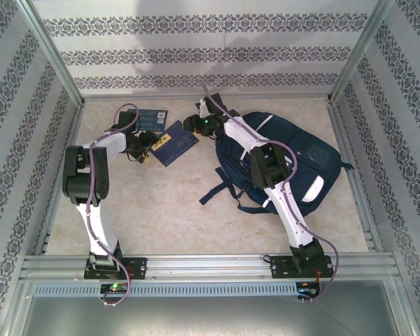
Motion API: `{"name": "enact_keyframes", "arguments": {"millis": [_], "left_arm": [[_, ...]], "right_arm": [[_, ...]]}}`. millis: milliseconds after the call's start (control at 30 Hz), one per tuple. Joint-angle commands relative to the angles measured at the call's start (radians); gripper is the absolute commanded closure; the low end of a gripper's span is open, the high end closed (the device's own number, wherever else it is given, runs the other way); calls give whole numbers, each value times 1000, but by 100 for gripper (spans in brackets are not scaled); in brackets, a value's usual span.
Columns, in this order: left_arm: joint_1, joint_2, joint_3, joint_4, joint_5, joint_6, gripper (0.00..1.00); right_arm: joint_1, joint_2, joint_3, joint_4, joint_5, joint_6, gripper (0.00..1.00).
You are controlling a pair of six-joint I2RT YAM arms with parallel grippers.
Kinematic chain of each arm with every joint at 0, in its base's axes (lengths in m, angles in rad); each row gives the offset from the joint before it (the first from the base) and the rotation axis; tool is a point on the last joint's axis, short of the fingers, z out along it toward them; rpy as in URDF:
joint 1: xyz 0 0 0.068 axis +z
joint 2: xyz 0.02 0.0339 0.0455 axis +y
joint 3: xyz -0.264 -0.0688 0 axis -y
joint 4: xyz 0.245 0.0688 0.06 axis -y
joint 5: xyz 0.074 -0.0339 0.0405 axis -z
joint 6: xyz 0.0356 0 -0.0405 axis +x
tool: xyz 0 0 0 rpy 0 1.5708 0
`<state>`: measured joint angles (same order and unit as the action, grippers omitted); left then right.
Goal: Pack books, pencil case, and school supplies into a backpack
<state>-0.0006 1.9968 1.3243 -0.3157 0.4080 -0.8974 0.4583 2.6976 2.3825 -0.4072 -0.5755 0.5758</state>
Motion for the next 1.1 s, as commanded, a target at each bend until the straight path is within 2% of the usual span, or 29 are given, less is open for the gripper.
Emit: {"name": "enact_keyframes", "arguments": {"millis": [0, 200, 533, 600, 667, 733, 800, 900, 967, 1067], "left_arm": [[-37, 45, 57, -21, 65, 69, 26], [-45, 53, 63, -57, 97, 91, 26], [-51, -42, -9, -196, 66, 196, 28], [-53, -73, -23, -251, 36, 218, 28], [-53, -109, -26, -314, -45, 225, 26], [-49, -152, -16, -379, -141, 228, 24], [-38, -201, -7, -416, -212, 220, 22], [-9, -281, -20, -415, -227, 215, 21], [0, -334, -33, -418, -227, 210, 21], [1, -429, -110, -392, -198, 173, 21]], "right_arm": [[38, 2, -25, 7, -102, 23, 48], [60, -67, -183, 27, -152, 10, 51], [70, -392, -722, 160, -132, 8, 52], [90, -471, -853, 218, -139, 32, 52], [134, -542, -950, 246, -134, 26, 52], [185, -599, -1015, 213, -93, -3, 52], [210, -673, -1097, 218, 18, 15, 51], [230, -783, -1193, 251, 140, 26, 46], [245, -810, -1166, 195, 185, -31, 44], [239, -805, -1105, 161, 188, -113, 43]]}}
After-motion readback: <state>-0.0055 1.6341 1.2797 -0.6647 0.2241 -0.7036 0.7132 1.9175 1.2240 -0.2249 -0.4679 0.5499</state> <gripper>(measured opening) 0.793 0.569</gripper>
